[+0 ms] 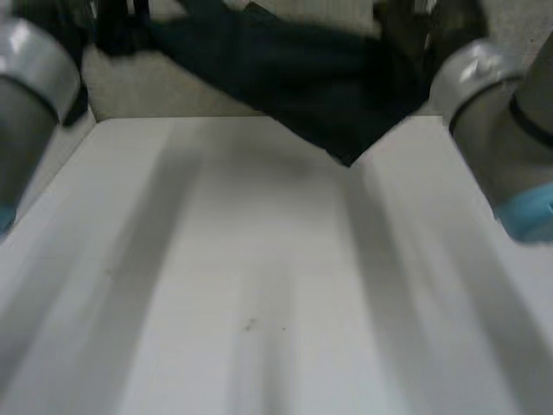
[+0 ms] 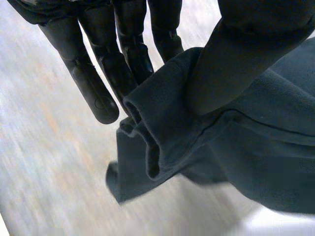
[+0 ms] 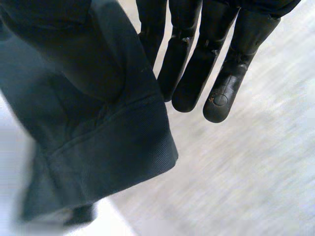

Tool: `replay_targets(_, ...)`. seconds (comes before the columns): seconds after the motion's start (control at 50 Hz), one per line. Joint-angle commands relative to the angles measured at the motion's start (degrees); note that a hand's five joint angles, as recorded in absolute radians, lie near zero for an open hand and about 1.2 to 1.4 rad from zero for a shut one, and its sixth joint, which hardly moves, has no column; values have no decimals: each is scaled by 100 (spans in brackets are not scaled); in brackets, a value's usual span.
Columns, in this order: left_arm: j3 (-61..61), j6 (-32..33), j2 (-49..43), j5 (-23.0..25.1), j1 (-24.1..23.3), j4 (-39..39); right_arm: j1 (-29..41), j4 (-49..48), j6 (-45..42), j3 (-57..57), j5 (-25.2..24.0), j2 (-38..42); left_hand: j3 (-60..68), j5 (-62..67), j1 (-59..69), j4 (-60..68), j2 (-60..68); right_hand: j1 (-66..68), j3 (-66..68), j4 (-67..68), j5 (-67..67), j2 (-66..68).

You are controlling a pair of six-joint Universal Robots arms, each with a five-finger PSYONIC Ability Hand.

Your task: Fold the shorts.

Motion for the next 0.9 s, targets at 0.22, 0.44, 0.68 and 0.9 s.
replay_targets(0.22, -2890, -11, 525, 101, -5, -10, -99, 2210, 662, 857, -734, 411, 1134, 1469, 1470, 1095, 1100, 2380, 1191, 1169, 1405, 1308)
replay_targets(0.44, -2206, 174, -1356, 101, 21, -62, -450, 1656, 1654, 919, -972, 1450, 1134, 1469, 1470, 1095, 1100, -2749, -3937, -3960, -3723, -3820)
replay_targets(0.68, -1722, 174, -1656, 92, 39, -62, -908, 926, 1709, 2769, -1138, -945, 1134, 1469, 1470, 1095, 1100, -3209, -4397, -4420, -4183, -4280)
replay_targets(0.9, -1537, 174, -1876, 83, 57, -71, -794, -152, 1093, 4942, -1605, -2127, 1134, 1469, 1470, 1095, 1100, -2359, -3548, -3571, -3334, -3431)
